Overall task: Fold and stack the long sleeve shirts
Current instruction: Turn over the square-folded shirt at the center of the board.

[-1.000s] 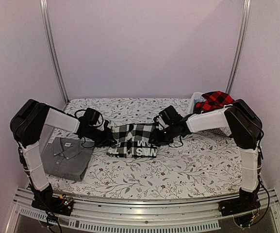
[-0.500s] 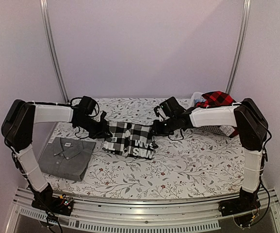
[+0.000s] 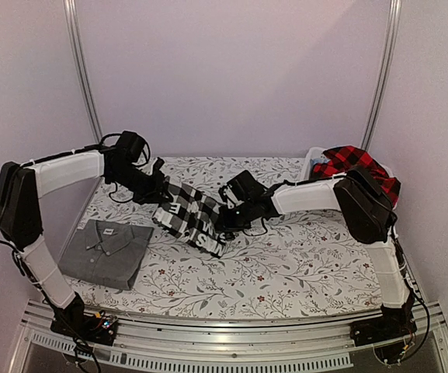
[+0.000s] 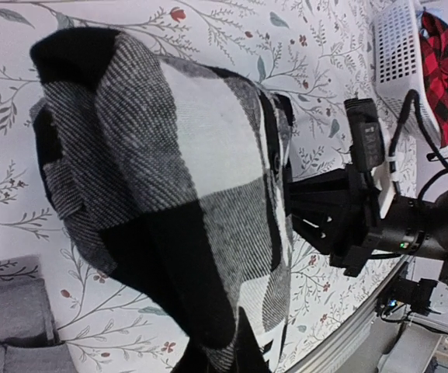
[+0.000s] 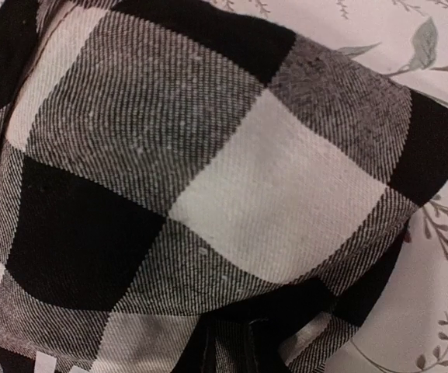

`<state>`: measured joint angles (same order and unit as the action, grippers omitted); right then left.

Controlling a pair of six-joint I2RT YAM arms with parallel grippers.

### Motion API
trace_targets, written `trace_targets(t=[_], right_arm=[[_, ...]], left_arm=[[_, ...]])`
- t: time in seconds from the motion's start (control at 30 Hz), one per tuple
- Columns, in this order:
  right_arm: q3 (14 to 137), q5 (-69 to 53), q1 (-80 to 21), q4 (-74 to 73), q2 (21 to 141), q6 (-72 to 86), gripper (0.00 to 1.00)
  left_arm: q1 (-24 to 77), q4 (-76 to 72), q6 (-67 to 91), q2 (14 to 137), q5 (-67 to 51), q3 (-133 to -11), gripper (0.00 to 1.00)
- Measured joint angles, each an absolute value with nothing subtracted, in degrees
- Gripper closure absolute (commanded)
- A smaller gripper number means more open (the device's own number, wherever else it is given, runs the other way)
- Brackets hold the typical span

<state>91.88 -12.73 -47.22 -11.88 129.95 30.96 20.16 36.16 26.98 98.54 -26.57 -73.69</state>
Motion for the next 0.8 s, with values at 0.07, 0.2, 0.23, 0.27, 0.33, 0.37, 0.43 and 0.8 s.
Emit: trace_targets(t=[0.07, 0.2, 0.23, 0.27, 0.33, 0.37, 0.43, 0.8], right_arm=[[93.84, -14.48, -47.86, -10.35, 131.48, 32.14, 0.86], [97.93, -19.38, -49.08, -4.45, 135.22, 34.81, 0.83], [99.33, -20.71, -49.34, -2.94, 136.35, 35.42, 0.81], [101.51, -22.41, -49.67, -0.93, 138.06, 36.29, 0.8], [106.56, -25.98, -50.19, 2.39, 141.71, 38.04, 0.78], [110.24, -28.14, -50.33, 4.56, 142.87, 39.0, 0.77], [115.07, -30.98, -50.92, 7.31, 147.85, 40.69, 0.75], [107.11, -38.13, -50.02, 18.87, 150.04, 45.21, 0.6]], left_arm=[[20.12, 37.5, 27.2, 97.93, -26.72, -75.7, 1.0], [20.32, 38.22, 29.23, 96.79, -28.56, -78.48, 1.0], [20.51, 38.11, 30.06, 96.62, -29.1, -79.05, 1.0], [20.67, 37.76, 31.07, 96.49, -29.65, -79.68, 1.0], [21.39, 35.99, 33.61, 96.38, -30.92, -80.51, 1.0], [22.0, 34.61, 35.09, 96.38, -31.59, -80.68, 1.0], [23.4, 32.32, 37.56, 96.82, -32.69, -80.84, 1.0], [26.94, 28.75, 42.33, 107.72, -34.52, -85.47, 1.0]])
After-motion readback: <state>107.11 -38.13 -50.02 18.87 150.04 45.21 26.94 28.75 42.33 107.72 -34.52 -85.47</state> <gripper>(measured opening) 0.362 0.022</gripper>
